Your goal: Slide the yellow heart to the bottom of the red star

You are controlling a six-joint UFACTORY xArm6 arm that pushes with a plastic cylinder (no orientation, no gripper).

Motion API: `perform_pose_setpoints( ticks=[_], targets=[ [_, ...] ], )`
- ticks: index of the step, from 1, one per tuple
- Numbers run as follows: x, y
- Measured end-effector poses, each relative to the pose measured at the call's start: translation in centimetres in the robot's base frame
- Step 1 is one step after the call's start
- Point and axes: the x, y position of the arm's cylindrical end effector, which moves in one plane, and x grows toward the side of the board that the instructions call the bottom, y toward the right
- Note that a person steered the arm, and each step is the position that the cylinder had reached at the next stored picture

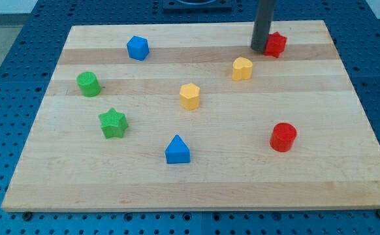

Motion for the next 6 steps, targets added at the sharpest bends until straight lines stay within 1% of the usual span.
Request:
perform_pose_setpoints(
  ticks=[1,2,3,4,5,6],
  targets=[
    [-0.2,-1.2],
    [0.0,-7.9],
    [6.4,-8.9],
    [7.1,-8.9],
    [7.1,-7.3],
    [7.1,-3.1]
  ],
)
